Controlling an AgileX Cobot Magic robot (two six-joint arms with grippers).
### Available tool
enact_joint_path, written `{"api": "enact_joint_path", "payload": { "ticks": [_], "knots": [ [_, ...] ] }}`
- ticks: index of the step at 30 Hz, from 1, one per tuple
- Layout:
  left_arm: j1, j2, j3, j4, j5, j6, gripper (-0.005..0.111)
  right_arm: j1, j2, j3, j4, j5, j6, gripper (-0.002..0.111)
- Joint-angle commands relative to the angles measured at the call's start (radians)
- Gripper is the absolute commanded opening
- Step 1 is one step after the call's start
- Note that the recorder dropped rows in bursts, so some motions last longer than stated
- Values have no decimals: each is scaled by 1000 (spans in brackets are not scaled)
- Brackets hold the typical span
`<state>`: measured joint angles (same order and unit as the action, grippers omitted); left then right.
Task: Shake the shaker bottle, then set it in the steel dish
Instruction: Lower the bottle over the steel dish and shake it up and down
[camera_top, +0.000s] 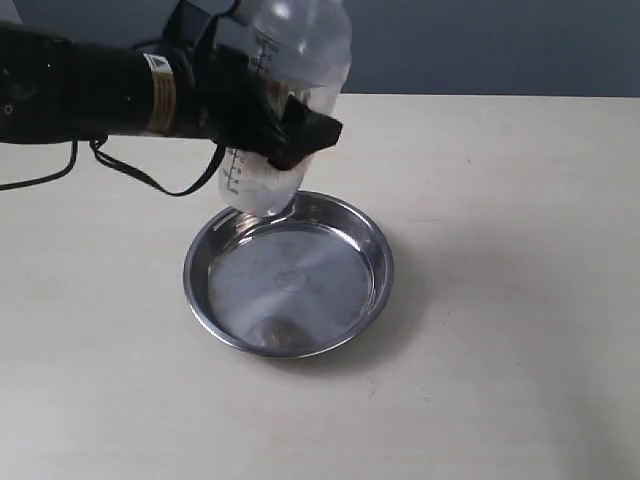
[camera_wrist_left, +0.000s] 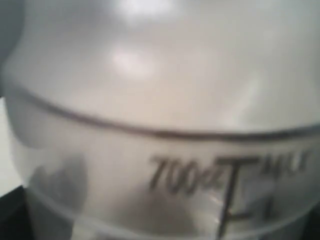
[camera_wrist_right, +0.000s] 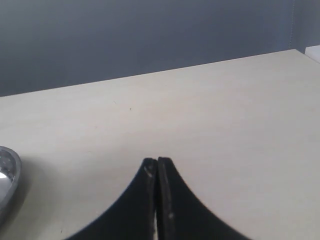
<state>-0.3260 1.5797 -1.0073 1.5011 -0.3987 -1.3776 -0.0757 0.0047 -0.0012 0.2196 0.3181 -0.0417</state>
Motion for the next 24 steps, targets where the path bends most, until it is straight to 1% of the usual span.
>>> {"api": "enact_joint_path", "payload": {
  "ticks": [1, 2, 4, 5, 6, 7, 8, 9, 10, 11, 12, 13, 14, 15, 16, 17, 18, 19, 20, 21, 22, 23, 24],
  "knots": [
    [-18, -221, -37, -50, 121, -51, 0, -3, -5, 1, -1, -10, -2, -1],
    [-18, -209, 29, -56, 154, -55, 0, -3, -5, 1, -1, -10, -2, -1],
    [-15, -115, 173, -103, 203, -53, 0, -3, -5, 1, -1, -10, -2, -1],
    [-15, -78, 204, -116, 166, -63, 0, -3, -5, 1, -1, -10, -2, -1],
    [-15, -87, 209, -102, 105, -66, 0, -3, -5, 1, -1, -10, -2, -1],
    [-15, -136, 196, -96, 24, -59, 0, -3, -5, 1, -1, -10, -2, -1],
    [-15, -207, 154, -97, -12, -36, 0, -3, -5, 1, -1, -10, -2, -1],
    [-18, -272, 118, -106, -6, -7, 0, -3, -5, 1, -1, -13, -2, -1],
    [-18, -311, 93, -125, 33, 7, 0, -3, -5, 1, -1, -13, -2, -1],
    [-18, -331, 107, -147, 81, 2, 0, -3, -5, 1, -1, -13, -2, -1],
    [-18, -322, 147, -156, 97, 2, 0, -3, -5, 1, -1, -13, -2, -1],
    [-18, -283, 212, -184, 126, 8, 0, -3, -5, 1, -1, -13, -2, -1],
    [-15, -188, 290, -234, 112, -5, 0, -3, -5, 1, -1, -13, -2, -1],
    [-15, -191, 282, -211, 44, -34, 0, -3, -5, 1, -1, -13, -2, -1],
    [-15, -291, 205, -212, -94, 0, 0, -3, -5, 1, -1, -13, -2, -1],
    [-15, -341, 147, -217, -70, 53, 0, -3, -5, 1, -1, -15, -2, -1],
    [-23, -368, 134, -213, 50, 29, 0, -3, -5, 1, -6, -13, -2, -1],
    [-36, -341, 186, -209, 97, 26, 0, -3, -5, 1, -6, -13, -2, -1],
    [-46, -222, 306, -239, 169, 27, 0, -3, -5, 1, -4, -13, -2, -1],
    [-46, -186, 326, -244, 143, 22, 0, -3, -5, 1, -4, -13, -2, -1],
    [-43, -225, 295, -237, -17, 25, 0, -3, -5, 1, -4, -13, -2, -1],
    [-43, -299, 219, -253, -41, 77, 0, -3, -5, 1, -4, -13, -2, -1],
    [-46, -344, 153, -287, 60, 138, 0, -3, -5, 1, -4, -13, -2, -1]
  ]
}}
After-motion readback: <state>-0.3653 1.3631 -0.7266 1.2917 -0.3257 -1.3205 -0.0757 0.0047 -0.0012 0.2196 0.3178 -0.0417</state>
